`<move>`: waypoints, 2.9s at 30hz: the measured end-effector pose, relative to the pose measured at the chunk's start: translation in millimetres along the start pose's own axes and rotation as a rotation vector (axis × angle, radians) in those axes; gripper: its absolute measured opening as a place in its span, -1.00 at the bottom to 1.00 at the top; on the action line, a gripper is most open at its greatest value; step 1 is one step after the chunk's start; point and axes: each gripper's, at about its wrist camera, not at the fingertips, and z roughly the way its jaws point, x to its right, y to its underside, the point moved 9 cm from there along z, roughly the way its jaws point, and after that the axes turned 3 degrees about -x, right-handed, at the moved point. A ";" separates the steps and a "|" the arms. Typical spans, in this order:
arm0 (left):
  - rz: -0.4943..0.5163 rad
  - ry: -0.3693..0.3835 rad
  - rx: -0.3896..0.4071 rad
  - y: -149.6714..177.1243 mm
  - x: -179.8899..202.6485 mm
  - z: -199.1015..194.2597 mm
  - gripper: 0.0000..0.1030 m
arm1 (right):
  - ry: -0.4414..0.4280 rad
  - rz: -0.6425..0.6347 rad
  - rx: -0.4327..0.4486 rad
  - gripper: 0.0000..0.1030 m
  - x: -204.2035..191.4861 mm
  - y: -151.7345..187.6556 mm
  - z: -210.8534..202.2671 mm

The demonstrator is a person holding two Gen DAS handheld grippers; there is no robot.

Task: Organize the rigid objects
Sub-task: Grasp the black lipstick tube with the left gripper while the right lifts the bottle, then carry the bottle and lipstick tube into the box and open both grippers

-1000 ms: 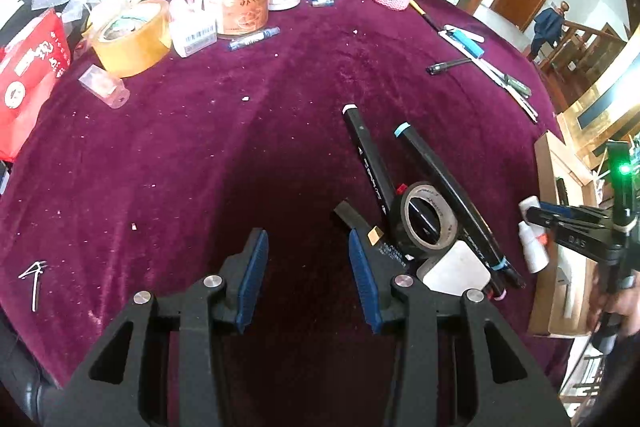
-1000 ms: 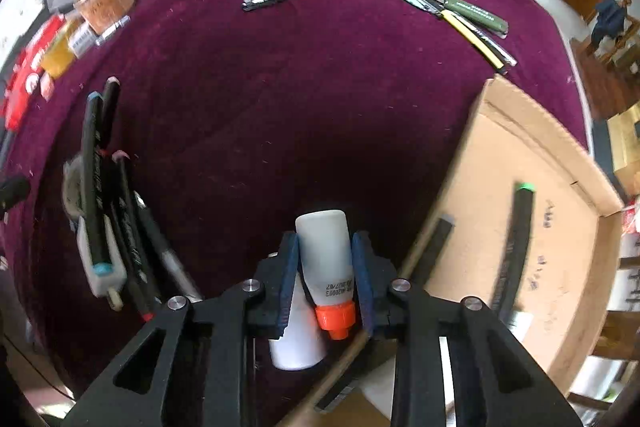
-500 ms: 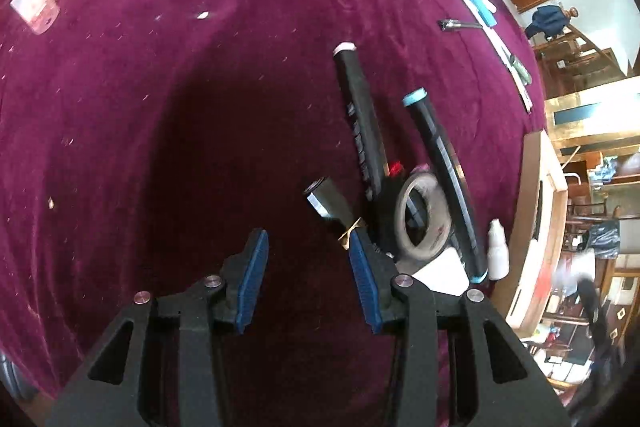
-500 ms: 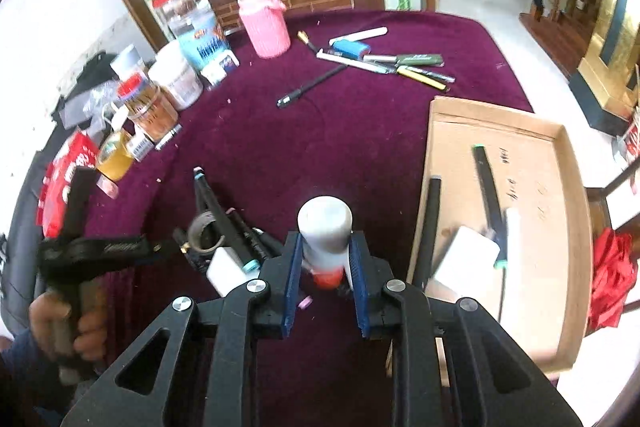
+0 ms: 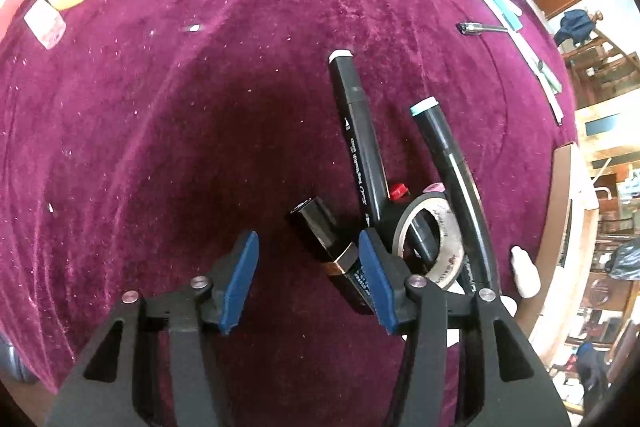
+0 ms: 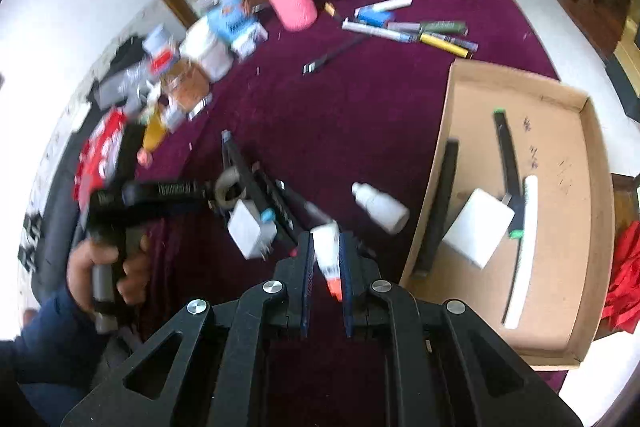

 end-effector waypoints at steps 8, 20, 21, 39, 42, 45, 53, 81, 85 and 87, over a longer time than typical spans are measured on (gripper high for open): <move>0.266 -0.195 0.083 7.5 33.2 8.0 -0.60 | 0.043 -0.044 -0.135 -0.71 -2.4 24.0 57.3; 0.373 -0.120 0.070 20.2 9.7 3.1 -0.70 | 0.126 -0.048 -0.138 -0.52 -5.7 24.1 93.2; 0.375 -0.119 0.069 22.2 8.3 2.3 -0.70 | 0.136 -0.049 -0.140 -0.52 -6.3 24.4 95.3; 0.296 0.037 0.151 39.0 -3.6 -57.9 -0.71 | -0.072 0.009 -0.054 -0.54 -15.1 16.3 47.8; 0.324 0.059 0.162 45.6 18.8 -72.2 -0.71 | -0.094 0.033 -0.022 -0.54 -4.1 15.4 34.1; 0.361 0.075 0.183 53.3 49.7 -86.4 -0.71 | -0.106 0.076 0.014 -0.54 15.2 12.9 21.3; 0.488 0.147 0.154 84.8 153.9 -97.2 -0.71 | -0.087 0.220 0.105 -0.54 89.3 20.0 -21.4; 0.840 0.063 0.015 177.6 296.7 11.0 -0.71 | 0.092 0.402 0.031 -0.53 195.9 68.7 -13.8; 0.845 0.055 0.021 179.8 293.3 14.1 -0.71 | 0.116 0.394 0.028 -0.53 197.1 70.7 -13.7; 0.835 0.057 0.009 180.2 291.5 17.0 -0.71 | 0.122 0.389 0.031 -0.53 196.9 70.5 -13.8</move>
